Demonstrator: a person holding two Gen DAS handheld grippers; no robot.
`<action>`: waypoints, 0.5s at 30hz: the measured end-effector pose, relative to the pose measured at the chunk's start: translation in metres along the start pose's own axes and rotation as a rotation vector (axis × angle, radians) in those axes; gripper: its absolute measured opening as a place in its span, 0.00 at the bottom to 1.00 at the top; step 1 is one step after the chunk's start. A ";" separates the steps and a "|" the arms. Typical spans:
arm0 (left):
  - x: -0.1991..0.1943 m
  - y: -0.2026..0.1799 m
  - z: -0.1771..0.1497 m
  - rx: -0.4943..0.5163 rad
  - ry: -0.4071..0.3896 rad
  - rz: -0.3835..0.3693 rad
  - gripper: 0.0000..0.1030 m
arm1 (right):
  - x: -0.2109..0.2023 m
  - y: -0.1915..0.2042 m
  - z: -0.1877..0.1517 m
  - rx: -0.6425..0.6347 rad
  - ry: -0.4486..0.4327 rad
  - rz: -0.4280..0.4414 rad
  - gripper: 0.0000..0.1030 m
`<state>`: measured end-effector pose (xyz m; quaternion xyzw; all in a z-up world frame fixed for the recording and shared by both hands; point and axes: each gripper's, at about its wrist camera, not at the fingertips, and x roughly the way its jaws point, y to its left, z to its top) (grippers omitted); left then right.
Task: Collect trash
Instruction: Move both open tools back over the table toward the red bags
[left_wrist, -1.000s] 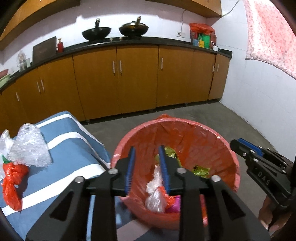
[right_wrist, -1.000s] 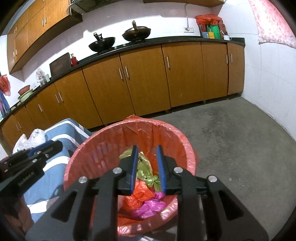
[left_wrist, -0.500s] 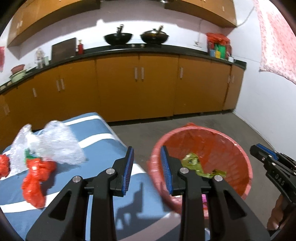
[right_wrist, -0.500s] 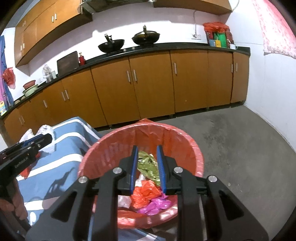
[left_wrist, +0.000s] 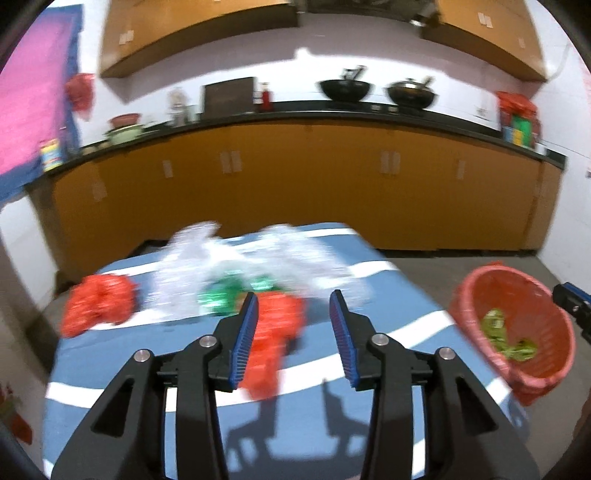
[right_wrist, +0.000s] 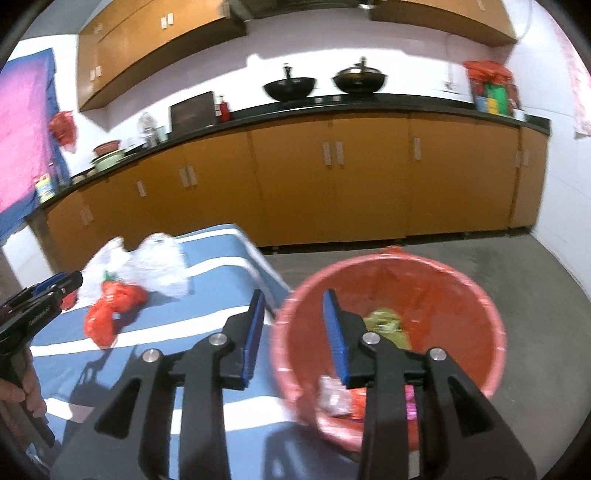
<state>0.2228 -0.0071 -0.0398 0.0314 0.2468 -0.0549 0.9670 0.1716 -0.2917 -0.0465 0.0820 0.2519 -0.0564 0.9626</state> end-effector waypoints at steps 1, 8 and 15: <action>-0.002 0.009 -0.002 -0.006 -0.001 0.018 0.43 | 0.002 0.009 0.000 -0.008 0.002 0.016 0.36; -0.010 0.081 -0.015 -0.045 0.005 0.159 0.48 | 0.017 0.080 -0.001 -0.063 0.031 0.120 0.39; -0.011 0.135 -0.023 -0.088 0.004 0.245 0.54 | 0.034 0.153 -0.009 -0.119 0.066 0.216 0.43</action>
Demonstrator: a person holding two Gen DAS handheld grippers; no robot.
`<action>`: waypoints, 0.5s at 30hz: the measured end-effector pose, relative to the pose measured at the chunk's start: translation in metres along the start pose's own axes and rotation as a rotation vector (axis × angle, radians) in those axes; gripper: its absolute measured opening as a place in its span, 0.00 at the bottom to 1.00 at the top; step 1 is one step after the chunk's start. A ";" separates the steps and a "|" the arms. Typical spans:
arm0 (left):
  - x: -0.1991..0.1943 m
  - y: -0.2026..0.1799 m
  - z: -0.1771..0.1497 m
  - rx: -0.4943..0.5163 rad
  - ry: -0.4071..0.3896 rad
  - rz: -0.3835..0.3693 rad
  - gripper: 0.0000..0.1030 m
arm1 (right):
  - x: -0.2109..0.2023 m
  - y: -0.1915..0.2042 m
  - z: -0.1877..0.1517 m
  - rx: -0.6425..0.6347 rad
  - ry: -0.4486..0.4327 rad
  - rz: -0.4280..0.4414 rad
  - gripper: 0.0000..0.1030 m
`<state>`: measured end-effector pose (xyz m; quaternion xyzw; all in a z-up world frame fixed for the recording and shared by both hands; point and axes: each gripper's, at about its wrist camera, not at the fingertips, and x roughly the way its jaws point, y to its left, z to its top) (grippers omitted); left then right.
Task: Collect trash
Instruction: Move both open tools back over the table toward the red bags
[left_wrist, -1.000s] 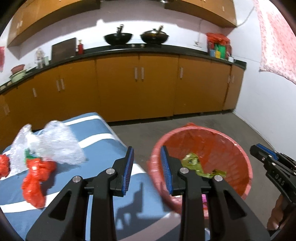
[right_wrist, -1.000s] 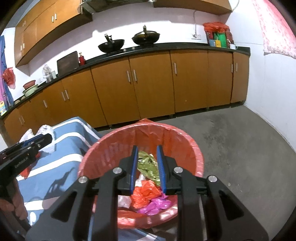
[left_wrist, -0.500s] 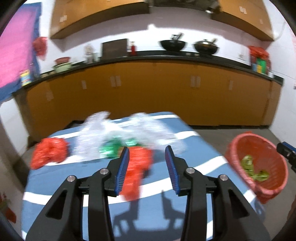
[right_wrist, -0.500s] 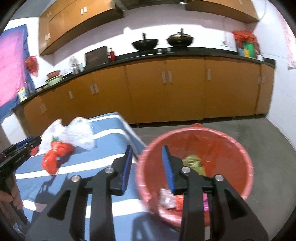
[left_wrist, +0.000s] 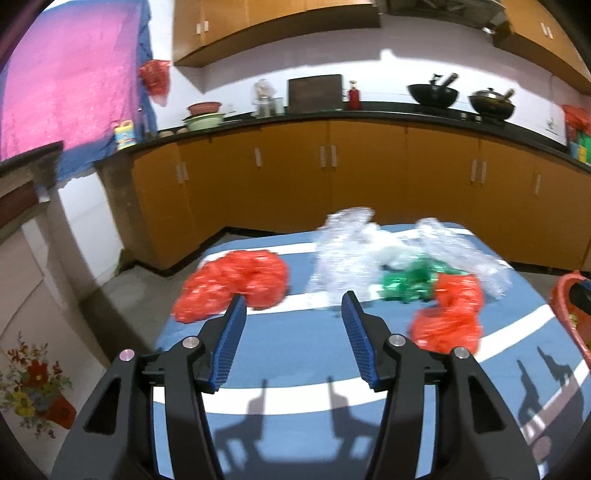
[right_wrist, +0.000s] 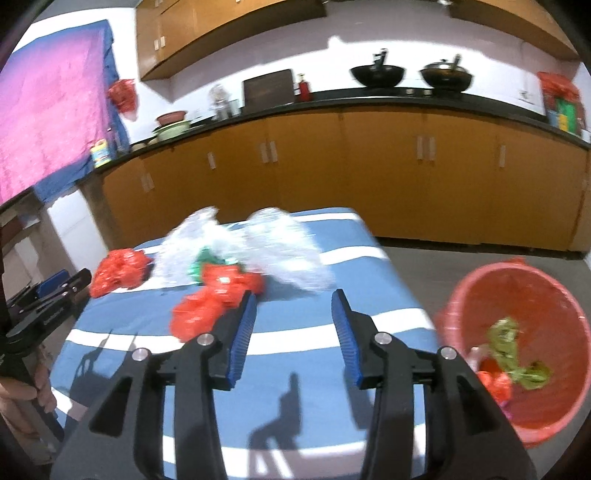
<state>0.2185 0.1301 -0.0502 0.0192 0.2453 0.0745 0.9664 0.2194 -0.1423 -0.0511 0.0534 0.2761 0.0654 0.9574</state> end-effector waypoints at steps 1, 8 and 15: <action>0.003 0.008 0.000 -0.009 0.001 0.011 0.55 | 0.005 0.009 0.000 -0.008 0.006 0.011 0.43; 0.022 0.045 -0.001 -0.032 0.003 0.070 0.61 | 0.046 0.061 -0.005 -0.033 0.069 0.052 0.46; 0.047 0.069 0.002 -0.054 0.011 0.104 0.65 | 0.078 0.082 -0.010 -0.020 0.127 0.049 0.48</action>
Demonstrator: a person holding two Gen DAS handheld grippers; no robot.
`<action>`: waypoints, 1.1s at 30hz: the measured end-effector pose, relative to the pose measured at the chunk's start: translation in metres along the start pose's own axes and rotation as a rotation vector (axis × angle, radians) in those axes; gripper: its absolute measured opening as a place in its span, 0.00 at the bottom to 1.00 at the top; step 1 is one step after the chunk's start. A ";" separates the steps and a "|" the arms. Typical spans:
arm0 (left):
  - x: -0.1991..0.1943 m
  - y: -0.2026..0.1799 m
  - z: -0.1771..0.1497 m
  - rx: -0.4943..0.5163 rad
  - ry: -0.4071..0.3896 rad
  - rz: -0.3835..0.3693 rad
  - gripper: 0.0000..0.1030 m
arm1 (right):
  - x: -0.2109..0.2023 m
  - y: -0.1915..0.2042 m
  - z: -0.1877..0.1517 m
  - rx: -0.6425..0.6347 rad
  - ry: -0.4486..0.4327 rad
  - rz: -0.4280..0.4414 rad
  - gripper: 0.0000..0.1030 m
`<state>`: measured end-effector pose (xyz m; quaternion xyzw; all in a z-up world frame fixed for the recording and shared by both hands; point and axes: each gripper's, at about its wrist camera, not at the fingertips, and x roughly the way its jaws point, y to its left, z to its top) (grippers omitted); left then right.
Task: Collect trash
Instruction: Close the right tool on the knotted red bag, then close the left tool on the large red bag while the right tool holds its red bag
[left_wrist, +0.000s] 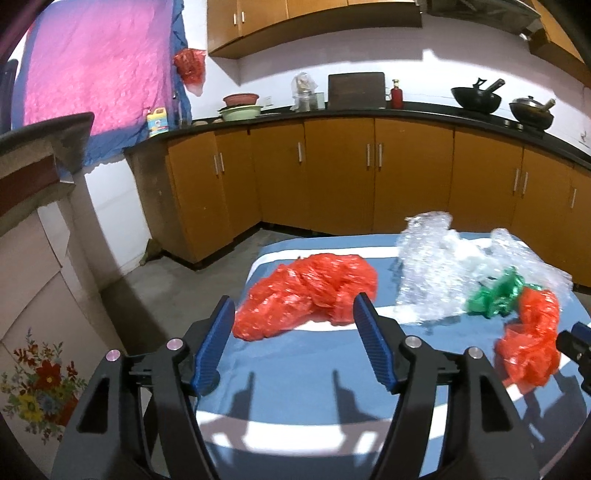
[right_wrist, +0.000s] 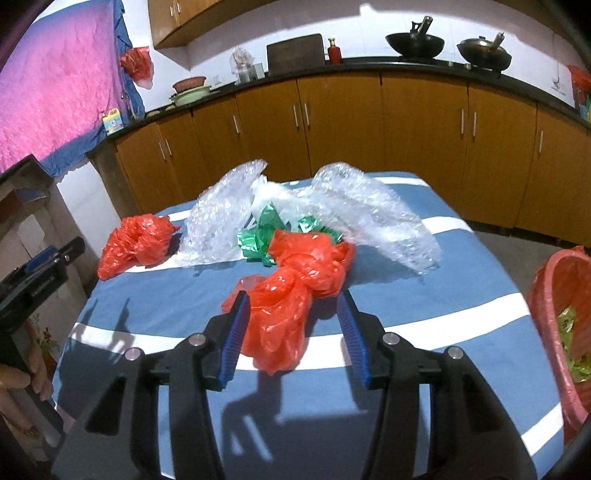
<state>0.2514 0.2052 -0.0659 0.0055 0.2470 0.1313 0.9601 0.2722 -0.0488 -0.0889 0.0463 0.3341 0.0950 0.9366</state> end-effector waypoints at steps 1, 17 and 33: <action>0.002 0.001 0.001 -0.001 0.001 0.002 0.66 | 0.004 0.001 0.000 0.001 0.008 -0.002 0.48; 0.043 0.006 0.011 0.023 0.020 0.021 0.74 | 0.027 0.003 -0.003 -0.026 0.073 -0.005 0.10; 0.089 0.012 0.014 0.039 0.131 -0.026 0.68 | -0.004 -0.016 -0.015 -0.006 0.041 -0.009 0.07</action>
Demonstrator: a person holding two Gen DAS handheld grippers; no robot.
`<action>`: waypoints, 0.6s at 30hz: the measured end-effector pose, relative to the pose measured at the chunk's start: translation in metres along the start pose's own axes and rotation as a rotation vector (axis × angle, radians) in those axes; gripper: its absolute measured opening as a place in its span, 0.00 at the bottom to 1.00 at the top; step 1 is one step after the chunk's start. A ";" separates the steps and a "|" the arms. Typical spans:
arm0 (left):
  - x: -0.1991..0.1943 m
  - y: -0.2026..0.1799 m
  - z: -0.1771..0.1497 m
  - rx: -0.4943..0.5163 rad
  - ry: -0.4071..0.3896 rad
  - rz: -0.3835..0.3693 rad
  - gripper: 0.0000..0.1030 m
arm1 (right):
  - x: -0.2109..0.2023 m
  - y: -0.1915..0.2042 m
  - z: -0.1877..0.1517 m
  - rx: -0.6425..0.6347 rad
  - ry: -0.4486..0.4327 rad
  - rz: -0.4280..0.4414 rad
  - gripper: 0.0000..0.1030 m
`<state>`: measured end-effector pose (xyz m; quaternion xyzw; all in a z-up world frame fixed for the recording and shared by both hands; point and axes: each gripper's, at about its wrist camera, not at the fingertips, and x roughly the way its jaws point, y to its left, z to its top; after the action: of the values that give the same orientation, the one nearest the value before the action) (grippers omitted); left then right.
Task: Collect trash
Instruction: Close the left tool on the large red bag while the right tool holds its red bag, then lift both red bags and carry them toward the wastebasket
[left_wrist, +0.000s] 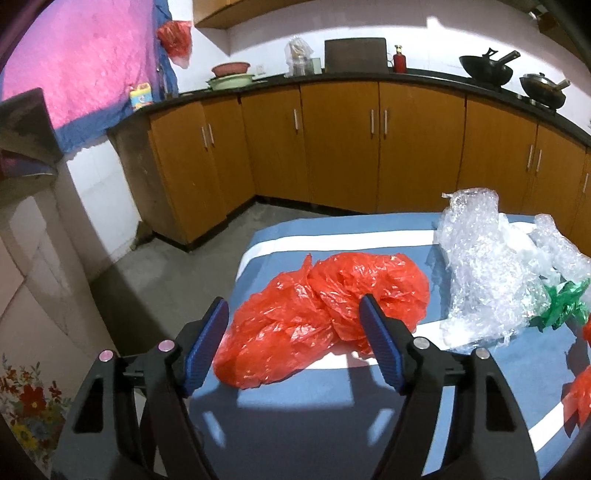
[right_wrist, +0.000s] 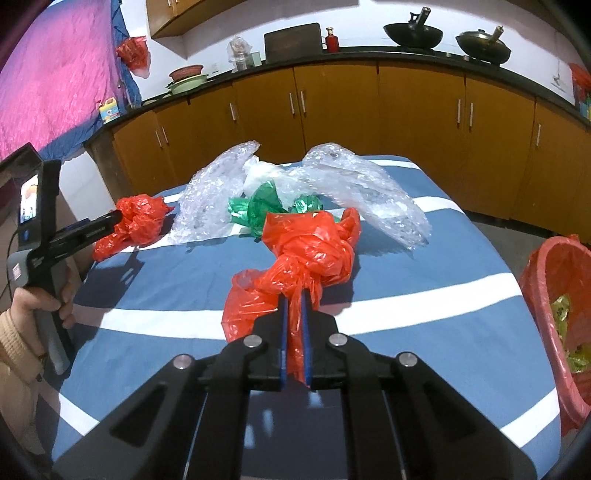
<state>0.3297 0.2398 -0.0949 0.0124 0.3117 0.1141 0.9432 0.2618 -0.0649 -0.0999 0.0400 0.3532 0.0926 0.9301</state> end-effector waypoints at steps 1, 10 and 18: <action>0.002 -0.001 0.000 0.007 0.006 -0.004 0.63 | -0.001 -0.001 -0.001 0.000 0.001 -0.001 0.07; 0.008 -0.016 -0.001 0.084 0.060 -0.098 0.08 | -0.004 -0.005 -0.004 0.006 0.001 -0.002 0.08; -0.007 -0.025 -0.007 0.084 0.035 -0.152 0.00 | -0.007 -0.005 -0.004 0.011 -0.007 -0.002 0.08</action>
<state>0.3250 0.2138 -0.0983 0.0262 0.3325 0.0291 0.9423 0.2545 -0.0717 -0.0990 0.0450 0.3505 0.0895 0.9312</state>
